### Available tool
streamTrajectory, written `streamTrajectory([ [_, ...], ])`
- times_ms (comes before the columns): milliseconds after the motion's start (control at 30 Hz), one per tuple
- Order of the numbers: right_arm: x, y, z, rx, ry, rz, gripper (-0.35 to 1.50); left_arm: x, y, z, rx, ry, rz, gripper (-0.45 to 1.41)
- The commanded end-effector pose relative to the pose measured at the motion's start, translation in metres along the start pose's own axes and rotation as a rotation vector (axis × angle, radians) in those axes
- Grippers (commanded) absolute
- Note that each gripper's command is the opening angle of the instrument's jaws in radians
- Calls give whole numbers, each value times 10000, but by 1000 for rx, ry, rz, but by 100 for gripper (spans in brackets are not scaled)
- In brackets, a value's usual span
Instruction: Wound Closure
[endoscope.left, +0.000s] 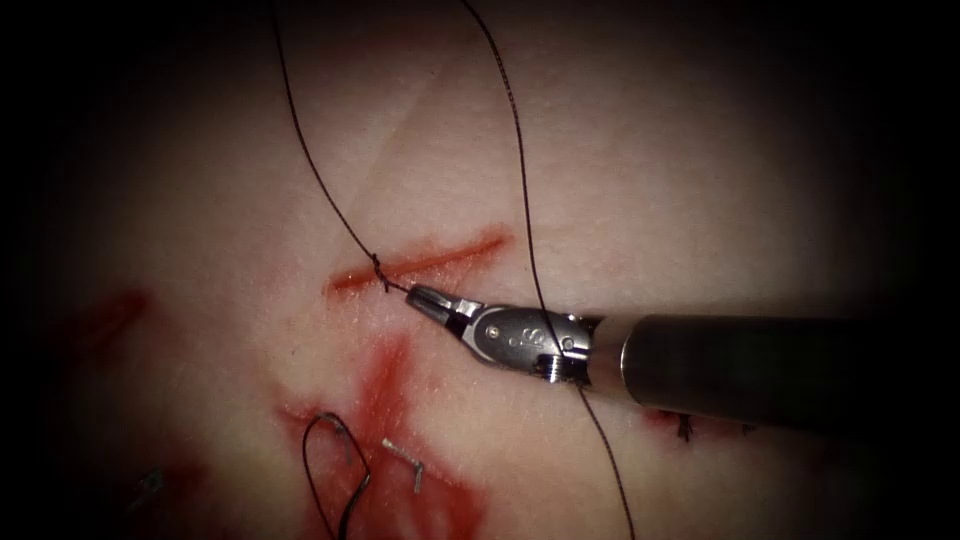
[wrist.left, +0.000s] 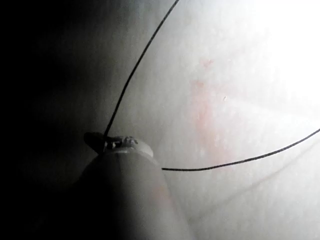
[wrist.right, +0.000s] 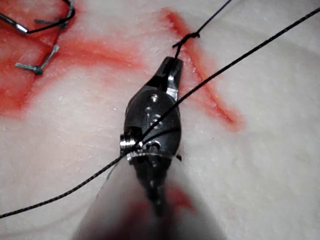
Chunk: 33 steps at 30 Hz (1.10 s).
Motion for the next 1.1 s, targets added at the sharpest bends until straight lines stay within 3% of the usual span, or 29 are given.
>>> streamTrajectory([
  [33,-2,-5,2,3,4,-1,-35,0,-2,9,3,1,-4,-45],
  [333,10,-32,-8,28,25,-9,-35,-6,-10,16,-2,0,-9,-45],
  [600,-5,-58,1,29,7,-39,-35,-15,-30,34,19,-15,-6,-45],
  [867,-14,-51,9,-3,-6,-40,-35,-21,-51,47,48,-31,10,-45],
  [1100,-33,-66,8,8,-63,-24,-35,-27,-61,52,48,-29,24,-45],
])
